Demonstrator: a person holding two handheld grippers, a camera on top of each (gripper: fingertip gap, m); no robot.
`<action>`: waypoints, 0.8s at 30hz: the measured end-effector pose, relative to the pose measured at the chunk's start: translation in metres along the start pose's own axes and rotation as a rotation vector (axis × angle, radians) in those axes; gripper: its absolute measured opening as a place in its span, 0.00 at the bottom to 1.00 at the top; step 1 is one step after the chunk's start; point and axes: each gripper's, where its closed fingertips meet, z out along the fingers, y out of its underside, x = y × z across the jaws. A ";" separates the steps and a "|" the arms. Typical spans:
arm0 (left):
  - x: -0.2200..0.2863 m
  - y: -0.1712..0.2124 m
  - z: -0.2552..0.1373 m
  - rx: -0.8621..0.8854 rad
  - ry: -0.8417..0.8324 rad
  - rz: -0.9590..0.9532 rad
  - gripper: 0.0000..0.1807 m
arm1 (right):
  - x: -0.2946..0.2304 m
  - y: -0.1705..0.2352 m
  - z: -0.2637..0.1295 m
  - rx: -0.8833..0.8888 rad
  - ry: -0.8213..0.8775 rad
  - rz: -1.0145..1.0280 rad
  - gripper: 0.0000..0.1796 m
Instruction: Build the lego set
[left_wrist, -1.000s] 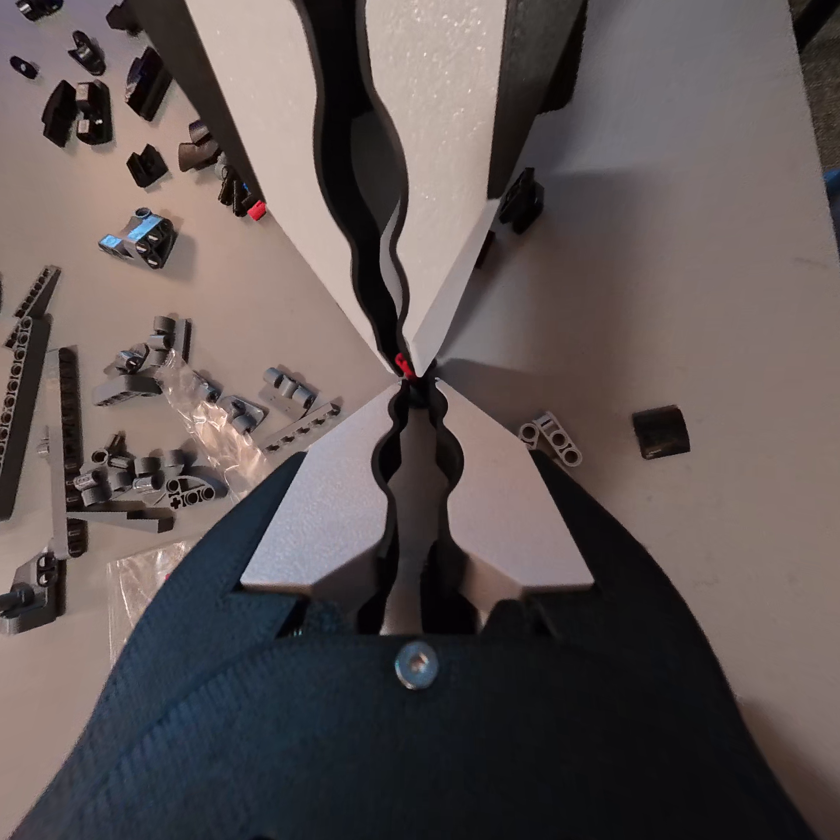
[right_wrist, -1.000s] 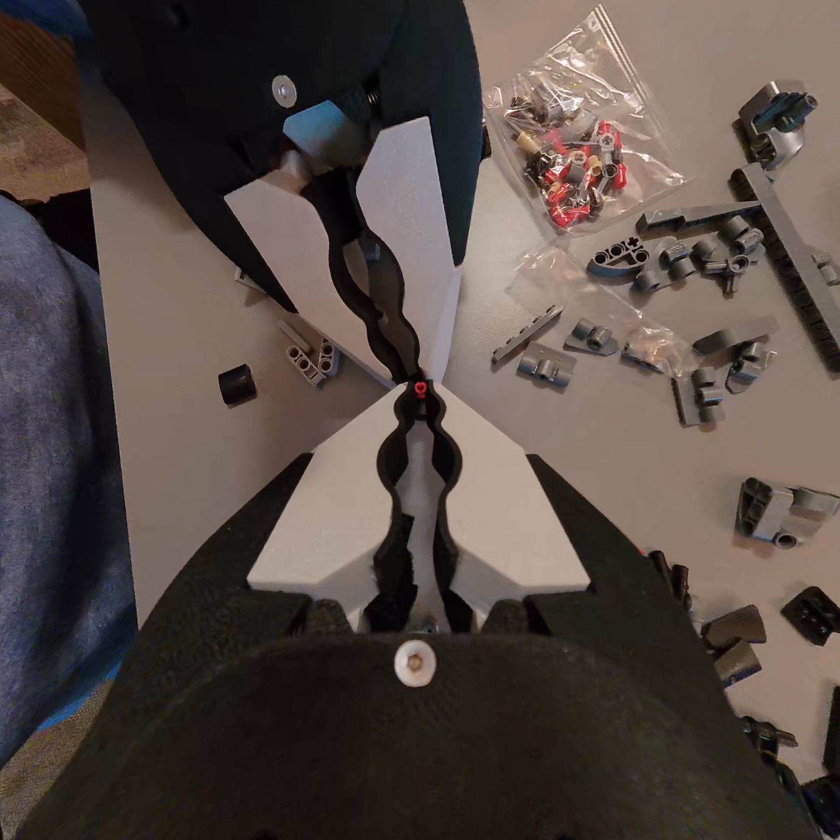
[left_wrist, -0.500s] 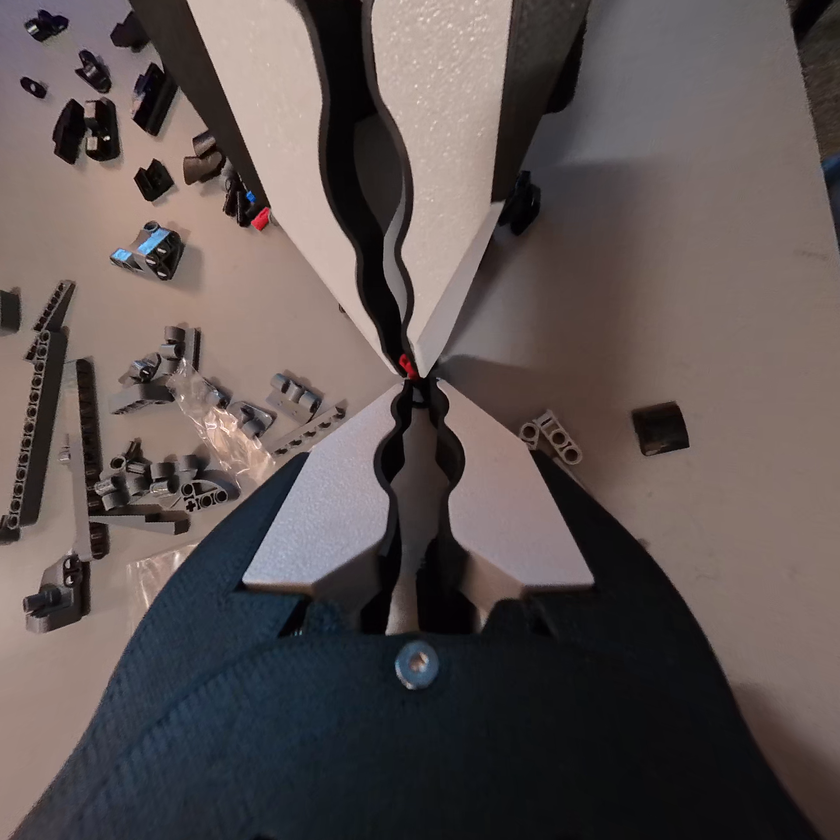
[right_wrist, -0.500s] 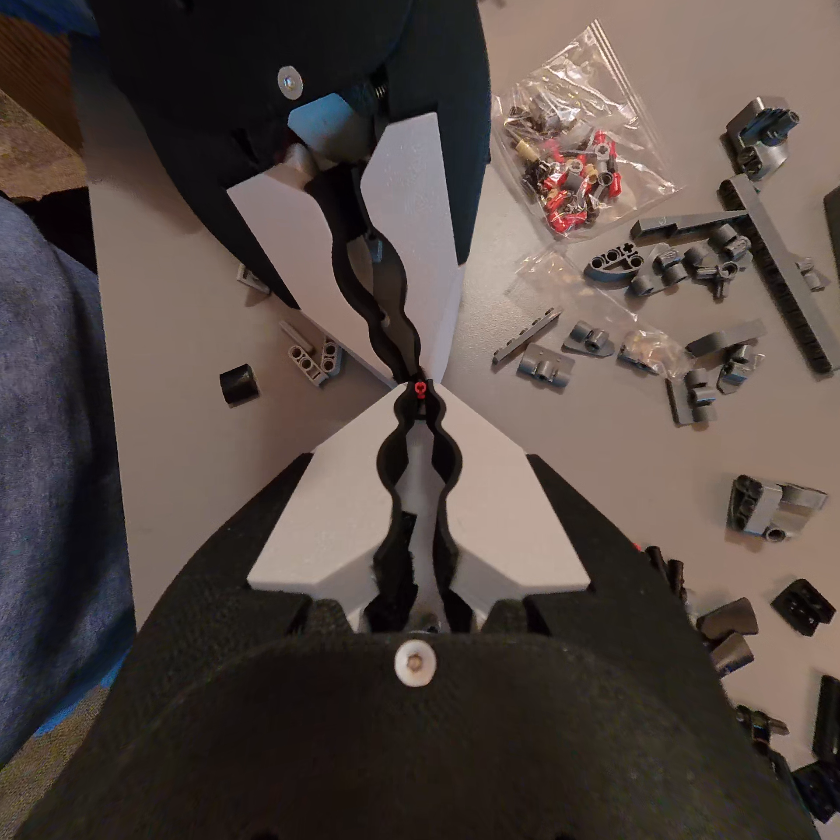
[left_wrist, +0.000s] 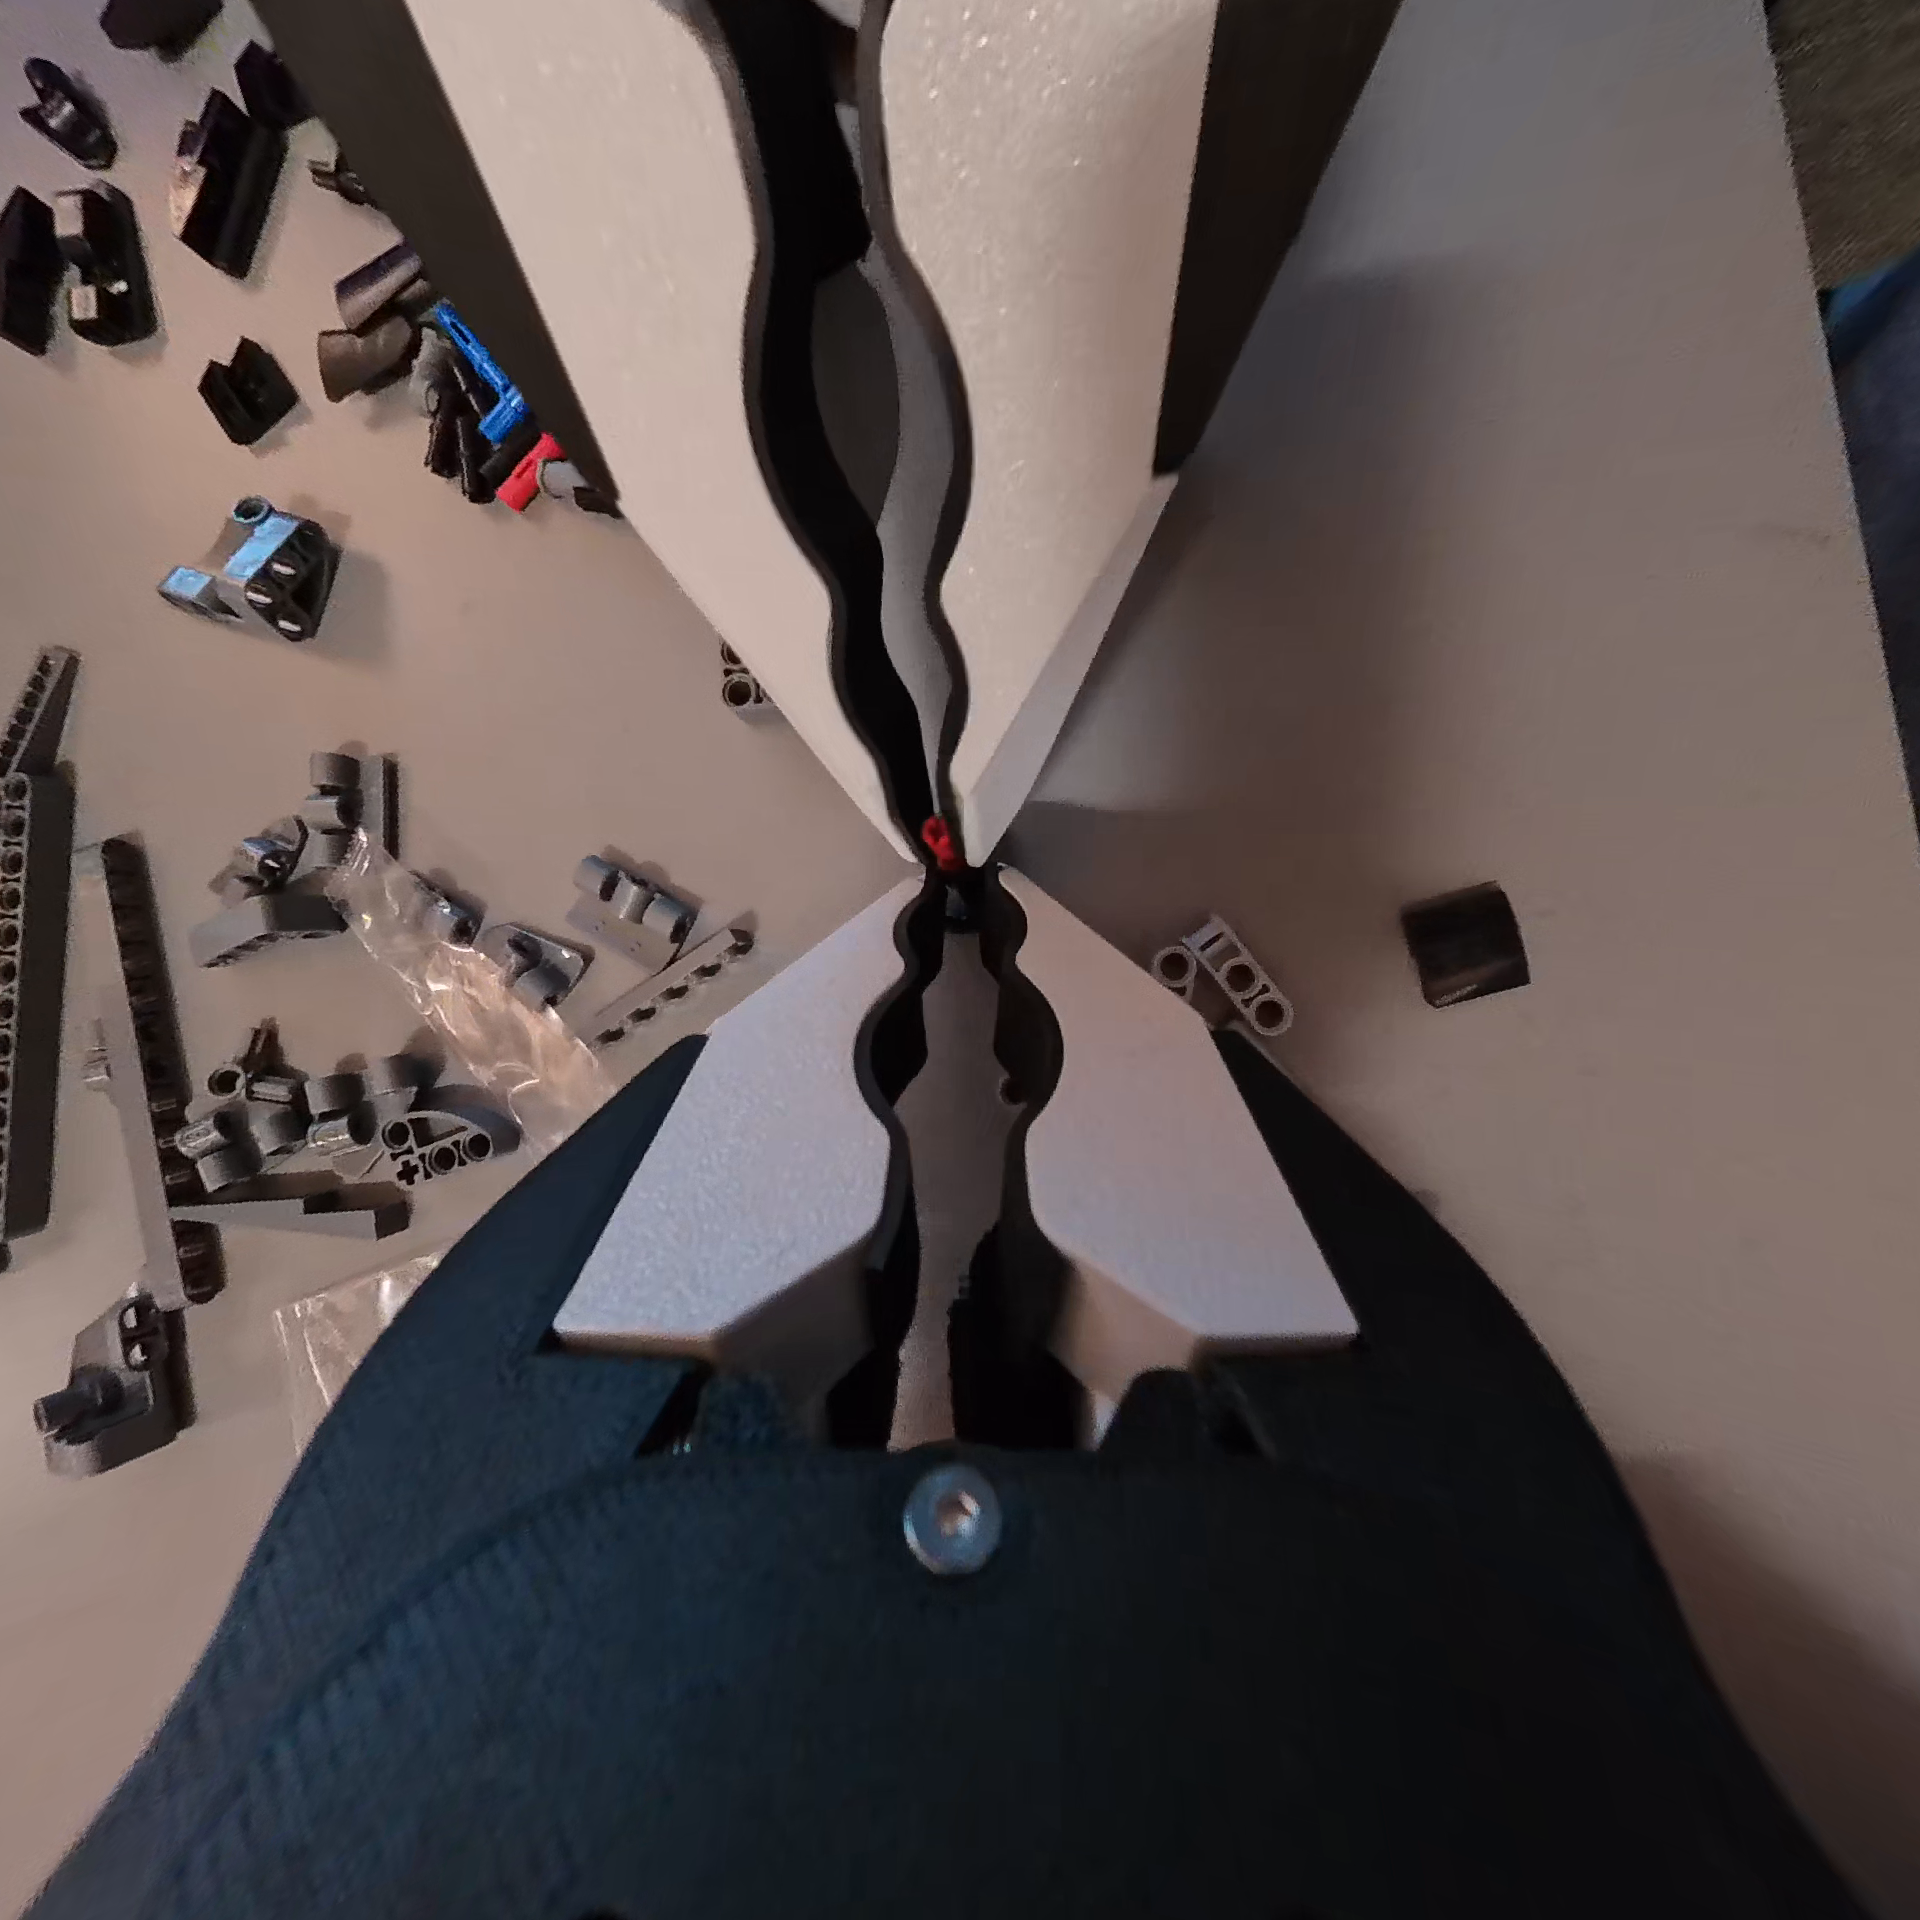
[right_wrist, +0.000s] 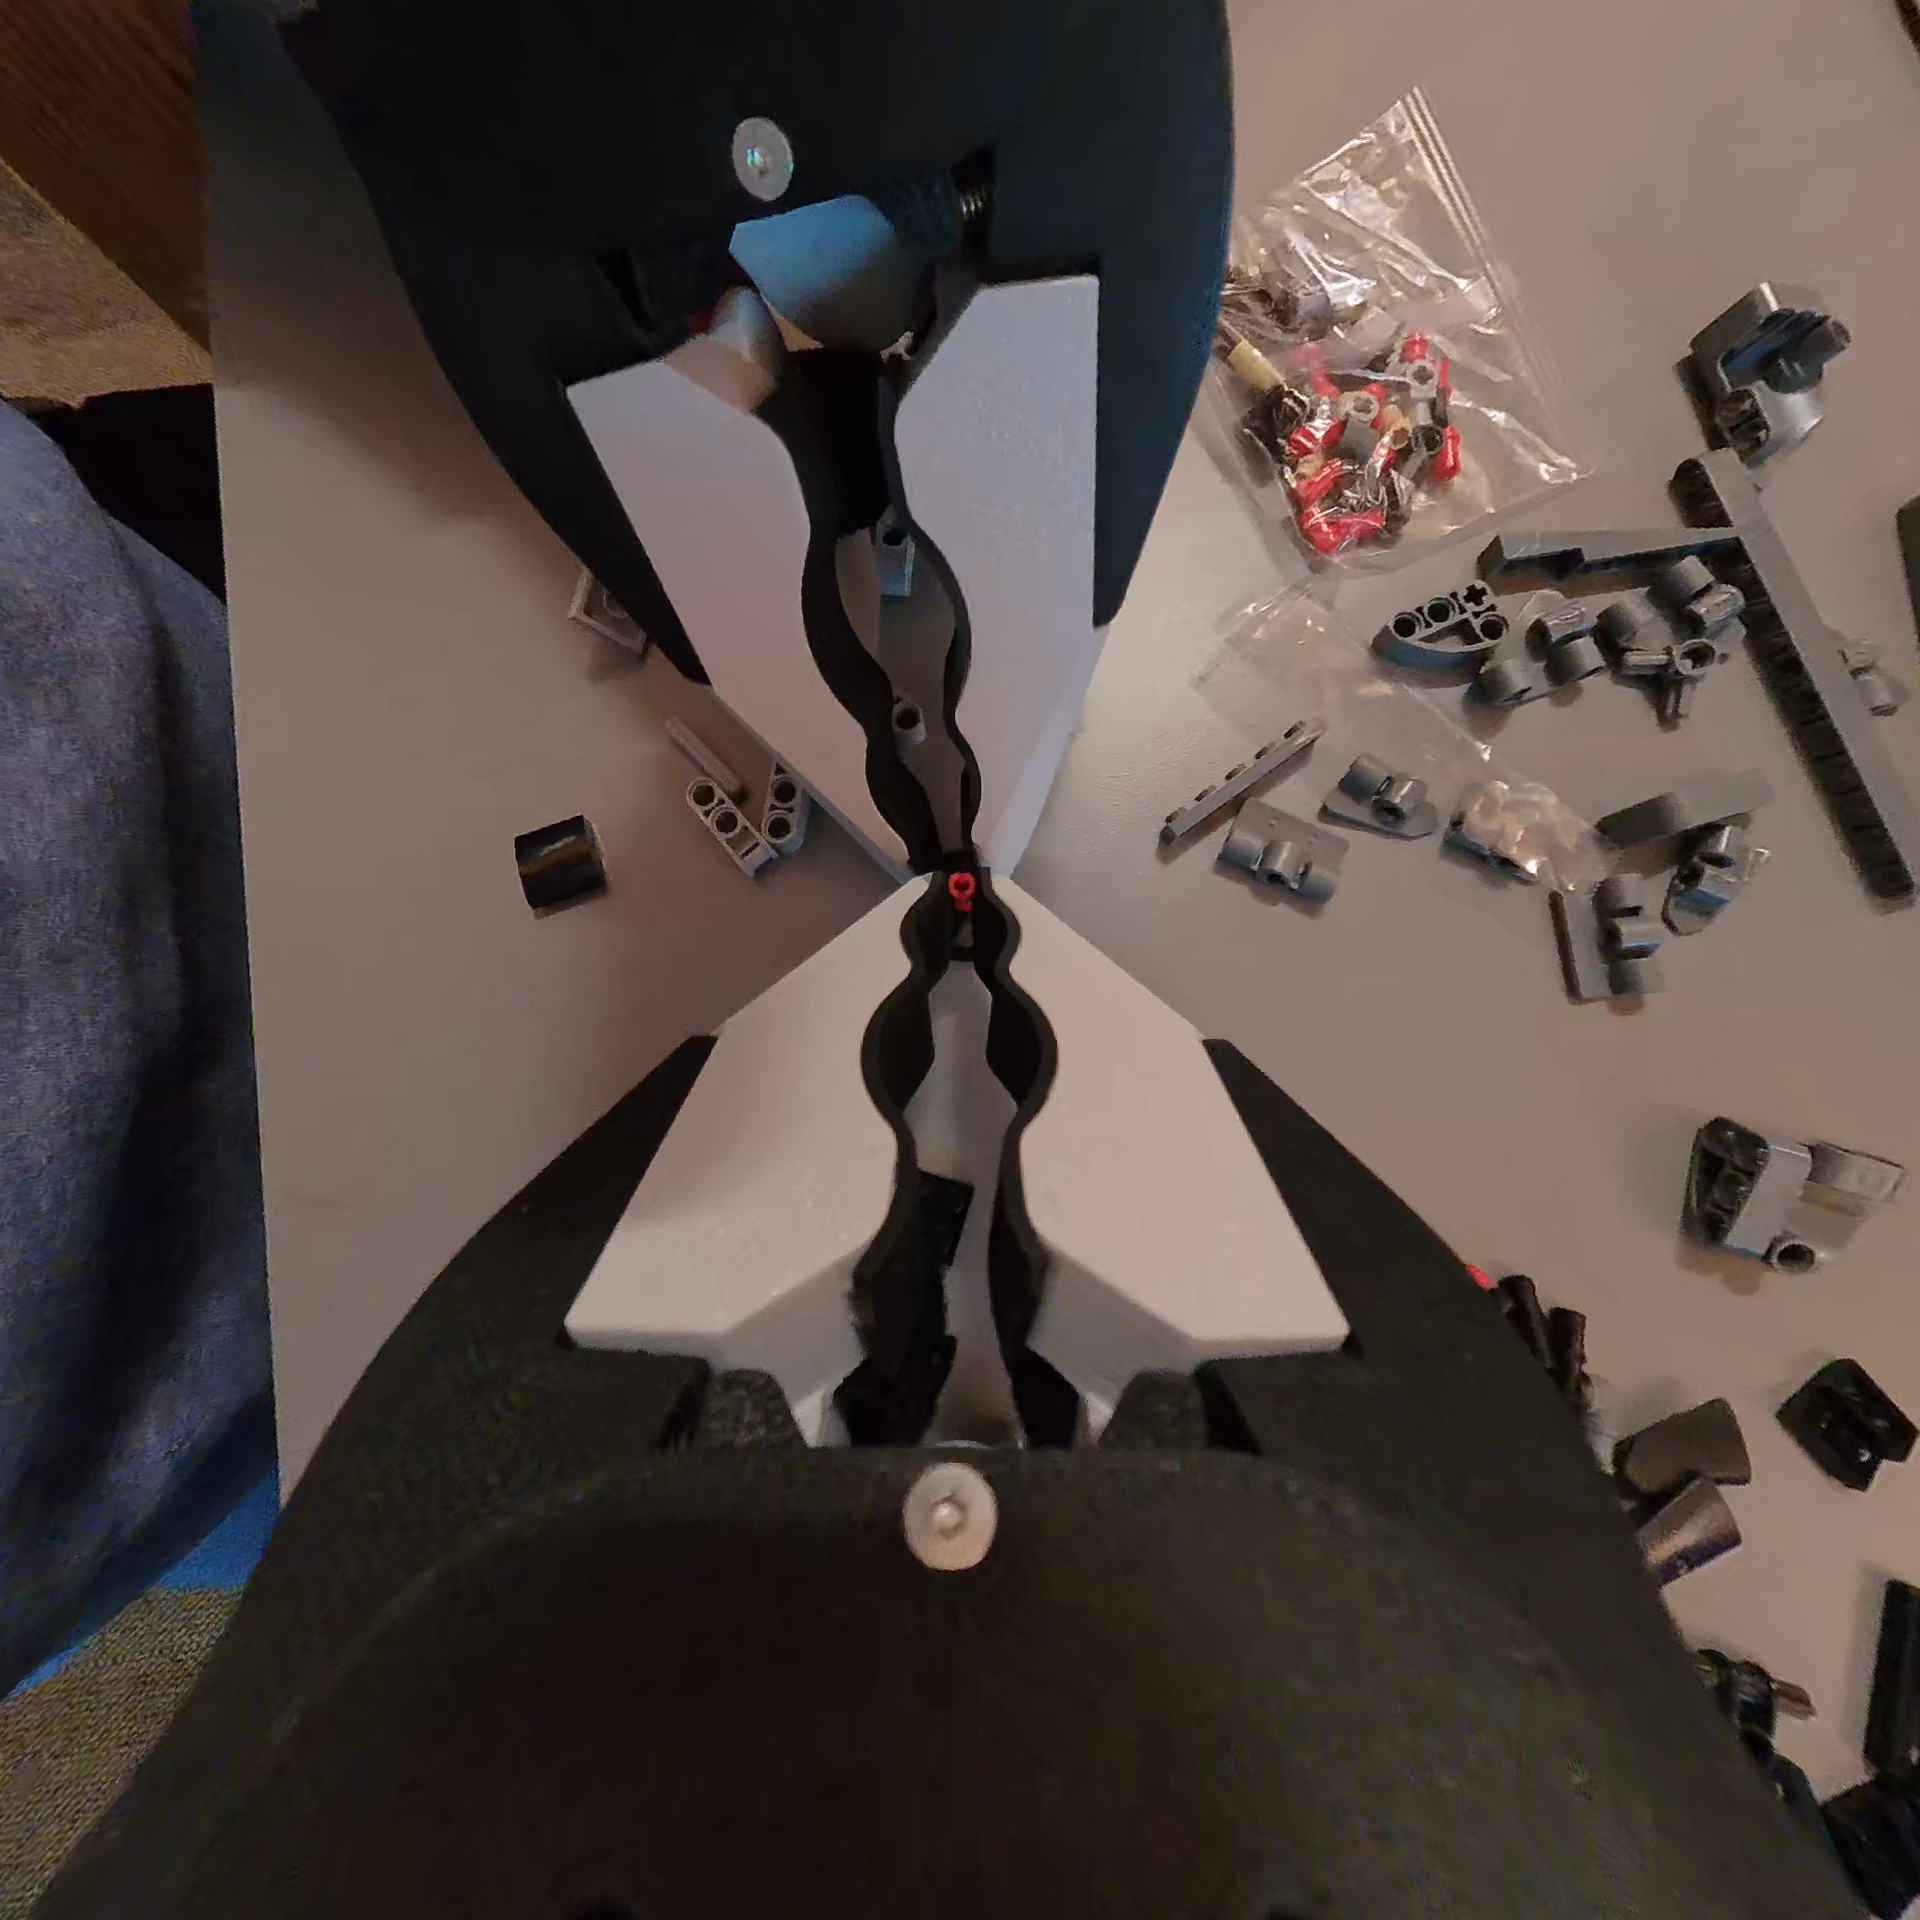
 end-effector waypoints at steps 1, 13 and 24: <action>0.000 0.000 0.000 0.002 0.004 0.001 0.03 | 0.000 0.000 0.000 -0.002 -0.002 -0.010 0.00; 0.003 0.001 0.000 0.023 0.087 0.068 0.03 | -0.003 0.001 0.001 -0.062 -0.089 -0.188 0.01; 0.003 0.000 0.000 0.027 0.156 0.136 0.03 | -0.004 0.002 0.002 -0.143 -0.167 -0.314 0.00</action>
